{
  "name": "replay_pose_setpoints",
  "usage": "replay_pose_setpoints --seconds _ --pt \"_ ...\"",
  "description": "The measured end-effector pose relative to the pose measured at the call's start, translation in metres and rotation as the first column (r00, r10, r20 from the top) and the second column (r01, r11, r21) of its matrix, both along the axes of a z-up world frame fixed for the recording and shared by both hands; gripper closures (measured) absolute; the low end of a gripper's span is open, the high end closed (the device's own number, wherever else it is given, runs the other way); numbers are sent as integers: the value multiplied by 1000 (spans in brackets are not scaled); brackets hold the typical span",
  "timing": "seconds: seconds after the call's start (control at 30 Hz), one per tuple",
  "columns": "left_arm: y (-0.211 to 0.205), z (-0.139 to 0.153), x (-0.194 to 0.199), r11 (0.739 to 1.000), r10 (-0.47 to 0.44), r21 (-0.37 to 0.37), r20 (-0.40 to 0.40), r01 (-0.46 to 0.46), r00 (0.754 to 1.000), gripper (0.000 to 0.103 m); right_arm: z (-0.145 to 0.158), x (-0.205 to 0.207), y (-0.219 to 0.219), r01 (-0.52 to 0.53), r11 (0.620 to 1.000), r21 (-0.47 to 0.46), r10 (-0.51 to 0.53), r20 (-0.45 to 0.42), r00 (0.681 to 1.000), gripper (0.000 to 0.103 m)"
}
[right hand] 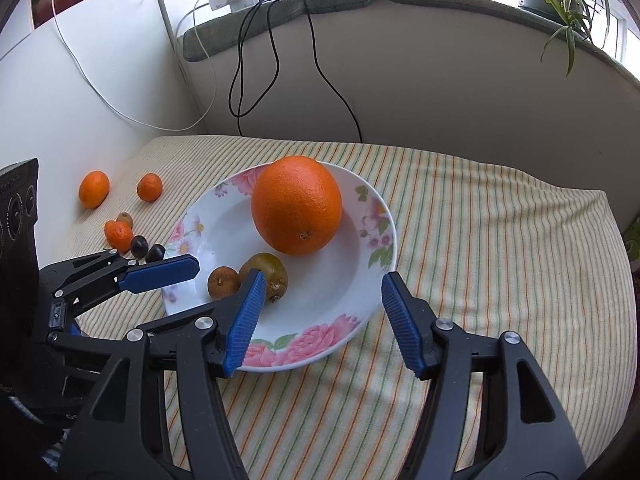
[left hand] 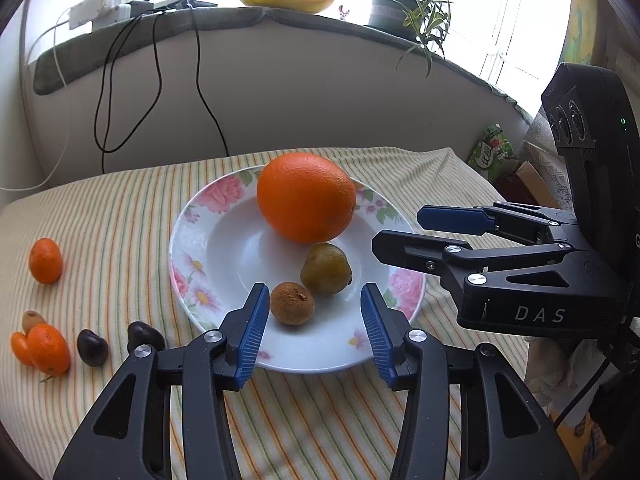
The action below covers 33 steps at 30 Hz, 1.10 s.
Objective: Organize fruits
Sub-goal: 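Withdraw both tools from the bowl toward the tangerine by the wall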
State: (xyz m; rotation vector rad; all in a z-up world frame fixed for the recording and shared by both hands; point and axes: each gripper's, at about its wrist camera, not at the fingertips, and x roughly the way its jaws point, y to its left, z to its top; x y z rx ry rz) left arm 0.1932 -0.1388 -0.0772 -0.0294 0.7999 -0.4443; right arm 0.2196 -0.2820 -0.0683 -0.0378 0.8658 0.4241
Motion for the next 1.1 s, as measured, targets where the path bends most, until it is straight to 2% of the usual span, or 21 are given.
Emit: replay_pose_setpoints --seconds 0.1,0.33,0.5,0.6,0.73,0.87,1.0,1.1 --pt "1 1 -2 1000 3 2 5 -3 1000 57 2 0 -2 14 1000 0 -14 6 1000 33" --pt "7 9 -10 1000 17 4 31 -17 999 56 10 -1 -3 23 1000 20 -24 16 1000 31" --pt "15 17 -21 999 37 7 57 -38 998 56 18 -5 2 5 999 43 -7 32 999 26" --pt "21 22 -28 999 53 6 76 -54 996 47 23 -8 9 -12 999 46 10 43 999 24" --pt "34 28 -36 997 79 -2 94 -79 992 46 30 -13 18 -31 997 69 27 58 998 18" --pt "46 35 -46 994 107 3 121 -108 987 38 35 -15 32 -60 994 87 55 53 997 17" --pt "60 40 -56 990 141 2 143 -142 980 36 39 -18 47 -86 992 89 81 64 995 10" --pt "72 42 -64 984 174 -3 152 -176 973 32 43 -20 58 -107 989 104 101 61 993 10"
